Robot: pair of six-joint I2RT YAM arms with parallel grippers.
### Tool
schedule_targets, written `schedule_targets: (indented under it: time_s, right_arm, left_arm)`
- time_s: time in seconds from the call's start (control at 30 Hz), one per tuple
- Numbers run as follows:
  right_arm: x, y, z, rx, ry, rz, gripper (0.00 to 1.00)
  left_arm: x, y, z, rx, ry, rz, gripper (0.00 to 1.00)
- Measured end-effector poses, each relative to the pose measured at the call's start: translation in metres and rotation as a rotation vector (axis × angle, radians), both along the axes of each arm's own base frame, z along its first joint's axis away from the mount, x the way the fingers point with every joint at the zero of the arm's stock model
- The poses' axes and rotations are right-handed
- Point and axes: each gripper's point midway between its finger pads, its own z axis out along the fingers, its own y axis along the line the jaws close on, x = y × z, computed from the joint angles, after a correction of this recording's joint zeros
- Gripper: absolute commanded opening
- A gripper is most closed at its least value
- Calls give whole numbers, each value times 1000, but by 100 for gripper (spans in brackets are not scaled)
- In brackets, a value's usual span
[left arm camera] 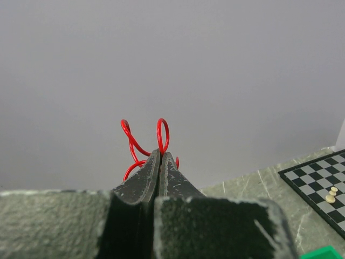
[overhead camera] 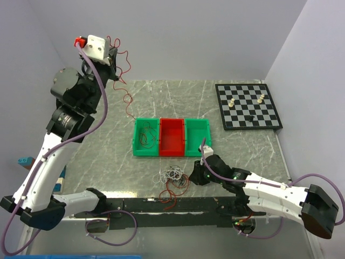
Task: Untangle the cables
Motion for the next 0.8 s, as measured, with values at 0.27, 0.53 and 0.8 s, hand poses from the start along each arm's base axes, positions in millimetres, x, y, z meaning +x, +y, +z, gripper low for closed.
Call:
schedule_targets:
  time_s: [0.27,0.53,0.8]
  right_arm:
    - [0,0,1,3,-2,0,27]
    - [1,1,1,6,-4,0,27]
    - [1,2,2,9,-6,0,27]
  left_arm:
    - [4,-5,-51,49,94,-12,1]
    - [10,-23,-138,116,297,-82,1]
    - [2,-37,-177,120,421,-164,1]
